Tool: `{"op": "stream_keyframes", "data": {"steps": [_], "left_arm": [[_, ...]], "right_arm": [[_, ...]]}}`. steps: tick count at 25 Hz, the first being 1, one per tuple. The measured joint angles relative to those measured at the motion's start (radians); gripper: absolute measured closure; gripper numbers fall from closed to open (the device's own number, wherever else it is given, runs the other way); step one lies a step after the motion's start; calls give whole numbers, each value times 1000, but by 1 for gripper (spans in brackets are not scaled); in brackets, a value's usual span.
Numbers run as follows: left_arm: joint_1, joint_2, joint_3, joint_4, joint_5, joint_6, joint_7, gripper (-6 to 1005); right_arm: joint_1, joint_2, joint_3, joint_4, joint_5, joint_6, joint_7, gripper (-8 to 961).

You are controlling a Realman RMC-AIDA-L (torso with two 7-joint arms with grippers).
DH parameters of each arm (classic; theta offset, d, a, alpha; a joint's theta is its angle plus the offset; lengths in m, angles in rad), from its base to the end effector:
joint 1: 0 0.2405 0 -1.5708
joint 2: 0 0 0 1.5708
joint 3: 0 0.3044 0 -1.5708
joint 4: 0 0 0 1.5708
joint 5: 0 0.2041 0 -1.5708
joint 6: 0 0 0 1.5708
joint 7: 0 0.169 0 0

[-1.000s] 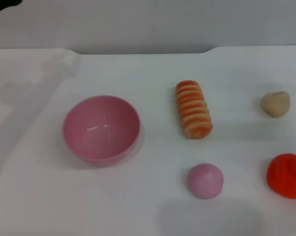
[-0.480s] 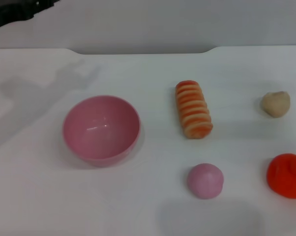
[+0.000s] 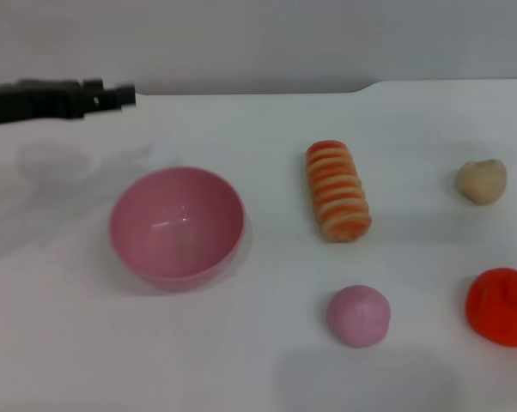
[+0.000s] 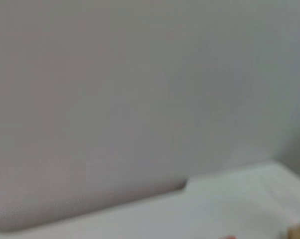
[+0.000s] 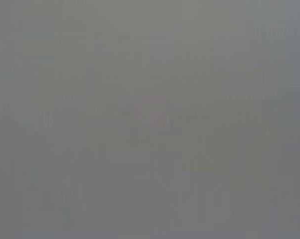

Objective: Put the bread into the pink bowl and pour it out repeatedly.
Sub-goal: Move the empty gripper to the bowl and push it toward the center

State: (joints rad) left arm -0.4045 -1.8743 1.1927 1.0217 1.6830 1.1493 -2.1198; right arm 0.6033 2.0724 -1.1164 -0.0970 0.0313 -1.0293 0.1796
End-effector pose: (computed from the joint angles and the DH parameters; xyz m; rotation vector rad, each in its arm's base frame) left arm -0.2845 0.4098 0.0455 -2.3594 -1.0486 -0.5780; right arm 0.3638 0.4362 0.0314 -1.3080 0.6099 0.6810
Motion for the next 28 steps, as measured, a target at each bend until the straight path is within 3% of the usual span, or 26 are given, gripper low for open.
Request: {"op": "stream_keyframes", "data": {"steps": [9,21,28], "left_arm": [[10,-8,-10,-1,99,20,-31,336],[-1,-61,-27,-19,274,5,-74,335],[-2,-72,-26,-44,285,5,-76,334]], "right_arm": [[4,0,-6,-13,-5,0,0,429],[4,0,-11,-16,-5,0,0,423],[5,0,-11,-21,-5,0,0,419]]}}
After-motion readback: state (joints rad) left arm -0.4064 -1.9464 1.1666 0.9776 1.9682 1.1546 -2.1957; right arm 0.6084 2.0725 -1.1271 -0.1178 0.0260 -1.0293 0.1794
